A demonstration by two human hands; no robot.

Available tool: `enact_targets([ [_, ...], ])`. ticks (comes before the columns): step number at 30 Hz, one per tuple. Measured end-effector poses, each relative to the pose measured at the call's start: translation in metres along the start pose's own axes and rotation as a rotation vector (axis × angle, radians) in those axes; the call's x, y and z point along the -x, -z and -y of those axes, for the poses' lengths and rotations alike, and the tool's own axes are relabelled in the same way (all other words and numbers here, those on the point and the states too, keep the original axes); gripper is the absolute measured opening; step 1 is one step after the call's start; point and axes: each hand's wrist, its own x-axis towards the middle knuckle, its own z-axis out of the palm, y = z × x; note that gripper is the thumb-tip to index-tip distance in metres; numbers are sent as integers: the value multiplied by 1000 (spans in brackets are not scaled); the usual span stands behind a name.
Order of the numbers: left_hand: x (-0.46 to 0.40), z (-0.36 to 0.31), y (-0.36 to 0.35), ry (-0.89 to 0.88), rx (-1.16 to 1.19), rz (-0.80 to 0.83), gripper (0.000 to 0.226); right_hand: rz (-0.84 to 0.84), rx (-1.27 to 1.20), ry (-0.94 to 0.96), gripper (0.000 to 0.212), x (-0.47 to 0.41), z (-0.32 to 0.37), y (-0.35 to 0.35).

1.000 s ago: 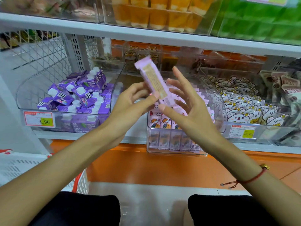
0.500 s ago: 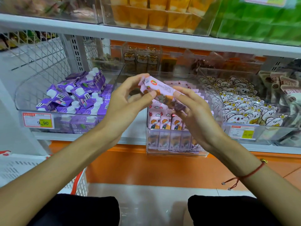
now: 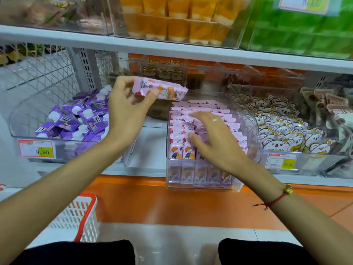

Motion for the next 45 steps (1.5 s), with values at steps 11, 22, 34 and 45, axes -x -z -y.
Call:
enact_targets([
  [11,-80,62,-41,-212,-684,204,38,141,122,-46,43,0,-14,-9],
  [22,-124,73,-81,-93,-1118,653,28,137,105,-28,42,-1,-18,-13],
  [34,-21,40,-31,52,-622,303,43,14,-29,-60,32,-32,-15,6],
  [45,31,31,-4,168,-493,472,49,411,40,-162,49,-157,-47,-46],
])
